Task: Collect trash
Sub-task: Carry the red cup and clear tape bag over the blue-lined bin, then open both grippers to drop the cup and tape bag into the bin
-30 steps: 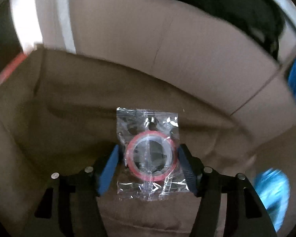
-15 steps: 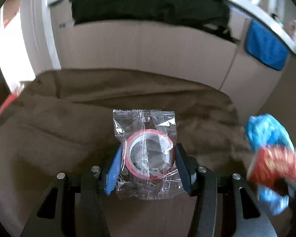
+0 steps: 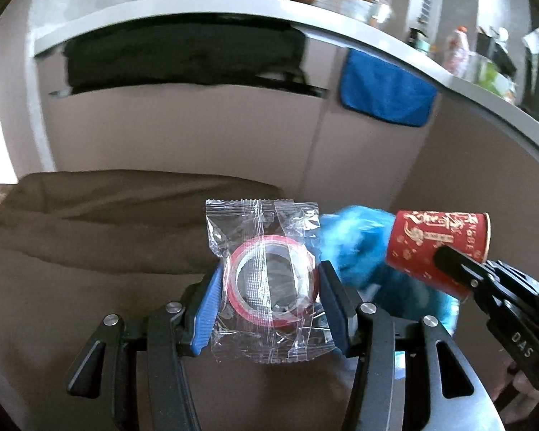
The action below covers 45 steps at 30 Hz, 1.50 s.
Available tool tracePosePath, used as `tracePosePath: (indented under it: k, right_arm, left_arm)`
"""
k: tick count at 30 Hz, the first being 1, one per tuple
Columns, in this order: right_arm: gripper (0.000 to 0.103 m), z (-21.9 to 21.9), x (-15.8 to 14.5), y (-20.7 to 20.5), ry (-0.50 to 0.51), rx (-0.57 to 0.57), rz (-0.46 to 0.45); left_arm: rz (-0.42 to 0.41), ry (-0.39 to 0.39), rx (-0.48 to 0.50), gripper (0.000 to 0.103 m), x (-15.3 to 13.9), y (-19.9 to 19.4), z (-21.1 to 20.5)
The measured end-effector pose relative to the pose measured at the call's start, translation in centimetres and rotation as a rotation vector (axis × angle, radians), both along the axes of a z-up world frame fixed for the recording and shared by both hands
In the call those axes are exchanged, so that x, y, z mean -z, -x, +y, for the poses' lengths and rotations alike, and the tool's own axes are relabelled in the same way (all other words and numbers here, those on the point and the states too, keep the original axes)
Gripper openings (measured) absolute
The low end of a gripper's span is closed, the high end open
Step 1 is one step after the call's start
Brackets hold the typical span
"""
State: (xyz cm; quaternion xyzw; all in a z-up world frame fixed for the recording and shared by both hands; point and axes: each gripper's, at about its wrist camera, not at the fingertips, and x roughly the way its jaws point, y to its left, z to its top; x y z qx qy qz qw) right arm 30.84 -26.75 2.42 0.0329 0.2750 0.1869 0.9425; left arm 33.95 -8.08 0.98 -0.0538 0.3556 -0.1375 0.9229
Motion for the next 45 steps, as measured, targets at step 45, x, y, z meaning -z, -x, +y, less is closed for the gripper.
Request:
tracePosePath:
  k: [45]
  right_arm:
    - [0.018, -8.2, 6.4, 0.3, -0.018, 0.121, 0.109]
  left_arm:
    - [0.02, -0.03, 0.037, 0.057, 3.9, -0.3, -8.4]
